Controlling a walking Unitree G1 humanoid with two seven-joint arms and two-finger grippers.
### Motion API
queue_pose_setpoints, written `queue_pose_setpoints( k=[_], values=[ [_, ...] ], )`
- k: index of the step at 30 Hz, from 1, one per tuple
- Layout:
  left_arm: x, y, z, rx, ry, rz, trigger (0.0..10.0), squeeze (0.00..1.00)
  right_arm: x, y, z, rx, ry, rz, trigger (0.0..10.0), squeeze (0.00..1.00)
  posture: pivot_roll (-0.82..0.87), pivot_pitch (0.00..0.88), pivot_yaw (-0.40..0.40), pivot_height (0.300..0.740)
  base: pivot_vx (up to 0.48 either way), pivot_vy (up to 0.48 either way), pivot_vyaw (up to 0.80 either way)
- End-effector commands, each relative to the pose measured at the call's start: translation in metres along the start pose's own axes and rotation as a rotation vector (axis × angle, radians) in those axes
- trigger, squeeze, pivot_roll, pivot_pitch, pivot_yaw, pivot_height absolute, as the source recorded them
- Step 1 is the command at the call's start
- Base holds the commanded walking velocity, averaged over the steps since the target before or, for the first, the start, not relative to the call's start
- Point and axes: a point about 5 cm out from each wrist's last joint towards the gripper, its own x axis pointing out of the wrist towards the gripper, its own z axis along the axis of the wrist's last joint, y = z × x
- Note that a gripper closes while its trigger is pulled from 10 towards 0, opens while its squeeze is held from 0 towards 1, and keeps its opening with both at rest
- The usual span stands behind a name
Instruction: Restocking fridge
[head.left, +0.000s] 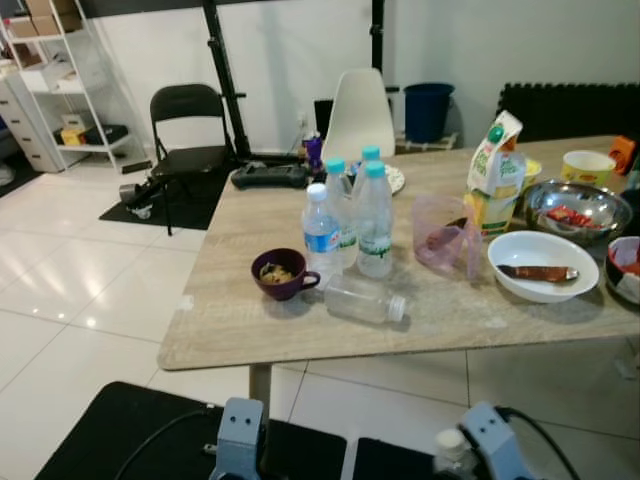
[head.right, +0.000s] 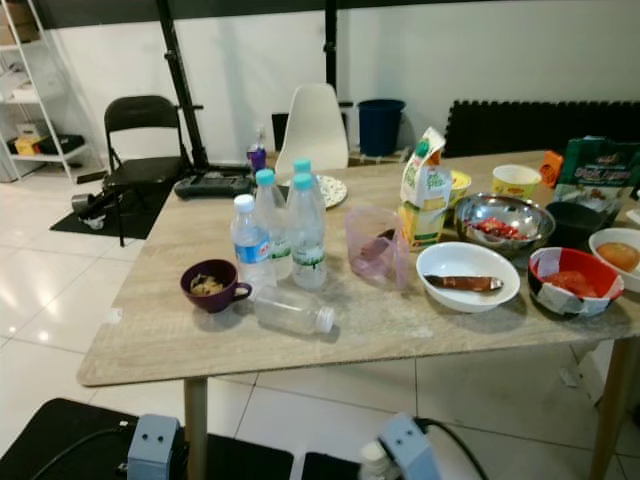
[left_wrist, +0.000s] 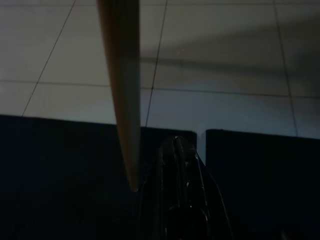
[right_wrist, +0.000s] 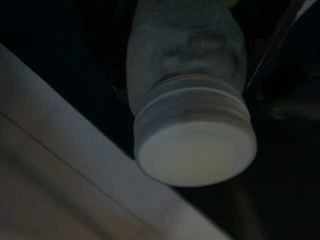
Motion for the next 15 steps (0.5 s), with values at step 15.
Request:
queue_pose_setpoints(
  k=[15],
  values=[
    [-0.002,0.017,-0.027,-0.108,0.121,0.124,10.0,0.00,0.022,-0.012,0.012,0.276,-0.142,-0.492,10.0,0.00,0.02,0.105,0.049,0.740,0.000,0.000,0.00]
  ],
)
